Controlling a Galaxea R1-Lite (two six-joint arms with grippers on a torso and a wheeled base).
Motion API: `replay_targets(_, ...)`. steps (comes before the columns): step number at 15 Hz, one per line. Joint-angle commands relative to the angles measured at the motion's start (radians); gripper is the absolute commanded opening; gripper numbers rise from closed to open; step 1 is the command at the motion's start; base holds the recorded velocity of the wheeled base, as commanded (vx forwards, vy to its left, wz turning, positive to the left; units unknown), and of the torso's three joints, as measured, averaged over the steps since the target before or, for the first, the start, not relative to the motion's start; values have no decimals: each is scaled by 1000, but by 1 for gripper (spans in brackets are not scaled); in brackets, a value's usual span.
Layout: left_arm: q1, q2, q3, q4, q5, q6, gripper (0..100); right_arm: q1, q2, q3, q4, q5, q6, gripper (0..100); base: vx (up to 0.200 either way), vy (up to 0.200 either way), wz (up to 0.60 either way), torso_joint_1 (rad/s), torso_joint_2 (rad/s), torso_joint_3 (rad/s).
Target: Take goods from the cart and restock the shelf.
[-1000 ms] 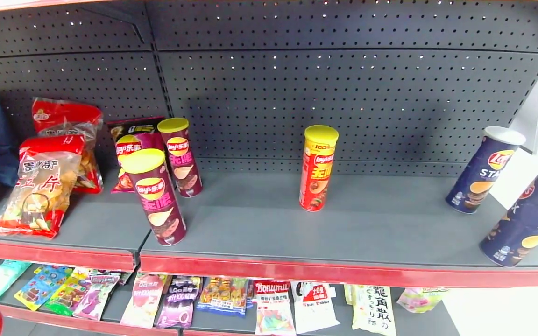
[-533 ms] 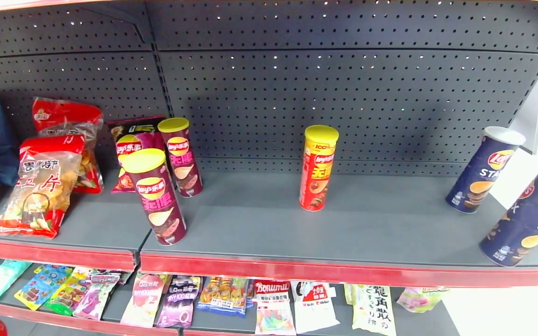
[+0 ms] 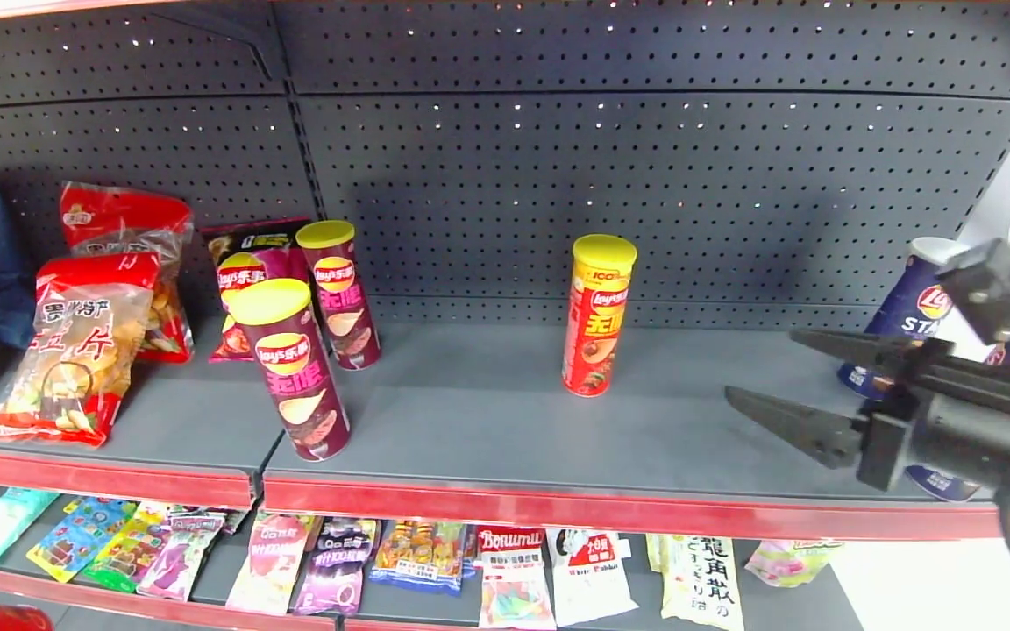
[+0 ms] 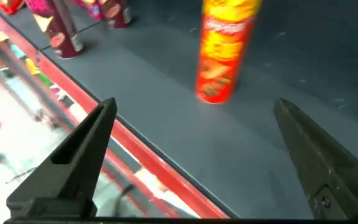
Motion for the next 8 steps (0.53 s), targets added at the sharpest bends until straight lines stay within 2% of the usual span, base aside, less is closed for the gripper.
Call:
replay_targets(1, 1, -1, 8, 2, 1, 1, 0, 80, 286, -108, -86, -18, 64, 100, 0, 0, 0, 0, 0, 0)
replay_targets(5, 2, -3, 7, 11, 3, 4, 0, 79, 439, -226, -132, -23, 64, 100, 0, 0, 0, 0, 0, 0)
replay_targets(8, 2, 2, 5, 11, 4, 6, 0, 59, 527, -302, -148, -106, 68, 100, 0, 0, 0, 0, 0, 0)
